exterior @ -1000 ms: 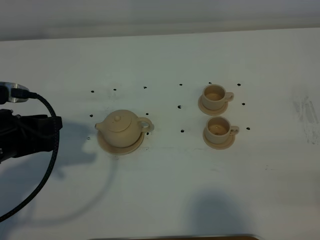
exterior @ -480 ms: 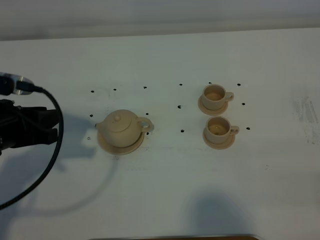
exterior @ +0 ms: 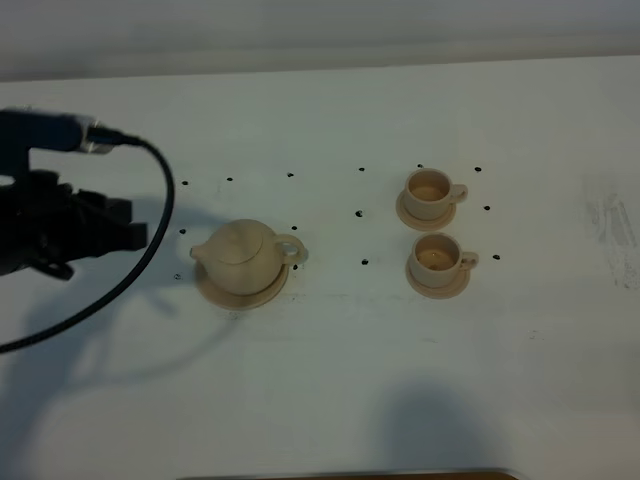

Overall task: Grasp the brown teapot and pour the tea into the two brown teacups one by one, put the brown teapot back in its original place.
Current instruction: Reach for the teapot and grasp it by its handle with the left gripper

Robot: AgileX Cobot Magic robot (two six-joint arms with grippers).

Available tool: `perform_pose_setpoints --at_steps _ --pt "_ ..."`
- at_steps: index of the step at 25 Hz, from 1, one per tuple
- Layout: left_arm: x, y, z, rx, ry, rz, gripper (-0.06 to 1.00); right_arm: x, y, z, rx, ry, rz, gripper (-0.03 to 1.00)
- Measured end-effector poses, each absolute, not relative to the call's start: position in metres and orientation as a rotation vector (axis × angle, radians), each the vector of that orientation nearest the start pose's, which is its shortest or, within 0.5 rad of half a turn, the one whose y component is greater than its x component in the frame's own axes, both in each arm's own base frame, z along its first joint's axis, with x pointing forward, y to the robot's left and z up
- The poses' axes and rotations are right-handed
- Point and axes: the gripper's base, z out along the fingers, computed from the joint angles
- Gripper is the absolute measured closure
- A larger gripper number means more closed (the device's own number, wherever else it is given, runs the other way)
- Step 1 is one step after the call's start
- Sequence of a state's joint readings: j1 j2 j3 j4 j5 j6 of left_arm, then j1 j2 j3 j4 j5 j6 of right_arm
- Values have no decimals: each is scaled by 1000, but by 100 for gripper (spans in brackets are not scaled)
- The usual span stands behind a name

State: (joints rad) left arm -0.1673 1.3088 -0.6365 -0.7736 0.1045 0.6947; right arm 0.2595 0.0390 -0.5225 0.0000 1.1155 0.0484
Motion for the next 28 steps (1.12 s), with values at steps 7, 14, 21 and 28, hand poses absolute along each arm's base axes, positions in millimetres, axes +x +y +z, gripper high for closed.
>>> perform_pose_setpoints --at_steps 7,14,21,28 --pt "293 -91 242 393 2246 -264 65 -4 -1 279 -223 2109 183 51" --pt "323 -120 257 496 2282 -295 65 -4 -1 279 -223 2109 183 51" --pt "329 -144 242 441 2316 -365 65 -4 -1 279 -223 2109 183 51" --pt "343 -174 224 340 2331 -443 65 -4 -1 279 -223 2109 183 51"
